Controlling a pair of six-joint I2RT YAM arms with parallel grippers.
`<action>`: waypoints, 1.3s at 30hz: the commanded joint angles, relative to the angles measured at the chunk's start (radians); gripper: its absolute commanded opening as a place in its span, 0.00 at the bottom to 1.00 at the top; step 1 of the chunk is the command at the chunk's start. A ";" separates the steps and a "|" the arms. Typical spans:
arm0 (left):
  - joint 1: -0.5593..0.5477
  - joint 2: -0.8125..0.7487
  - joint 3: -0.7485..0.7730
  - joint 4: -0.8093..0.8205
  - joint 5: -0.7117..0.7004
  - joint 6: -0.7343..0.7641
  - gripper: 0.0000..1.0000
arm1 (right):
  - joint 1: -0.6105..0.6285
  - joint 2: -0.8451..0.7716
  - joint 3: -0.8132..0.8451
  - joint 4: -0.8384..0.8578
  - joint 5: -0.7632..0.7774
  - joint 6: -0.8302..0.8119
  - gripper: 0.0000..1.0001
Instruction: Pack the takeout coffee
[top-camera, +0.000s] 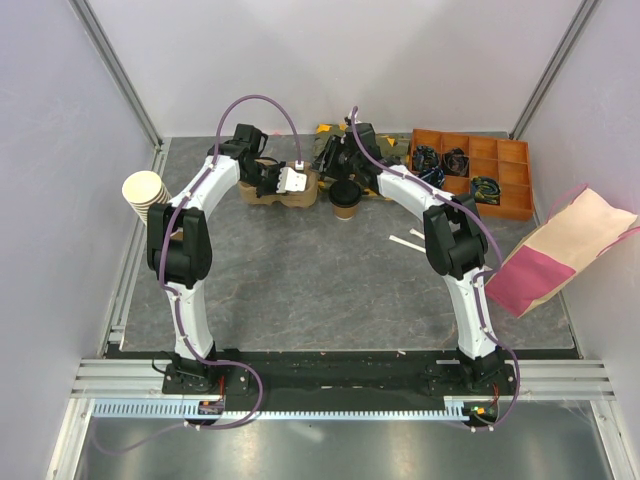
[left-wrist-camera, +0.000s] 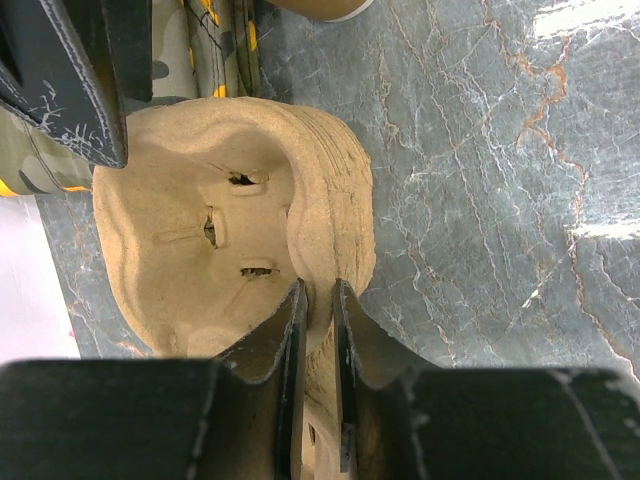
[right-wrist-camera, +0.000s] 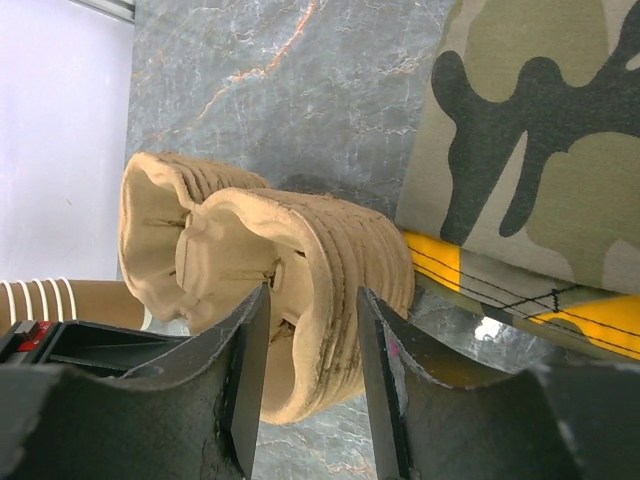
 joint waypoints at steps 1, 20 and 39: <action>0.006 -0.030 0.006 0.038 0.039 -0.006 0.02 | 0.002 -0.048 -0.009 0.058 -0.010 0.023 0.48; 0.006 -0.021 0.009 0.038 0.040 -0.005 0.02 | 0.005 -0.033 -0.014 0.086 -0.064 0.064 0.37; 0.008 -0.004 0.015 0.038 0.040 0.005 0.02 | 0.003 -0.036 -0.066 0.150 -0.175 0.144 0.21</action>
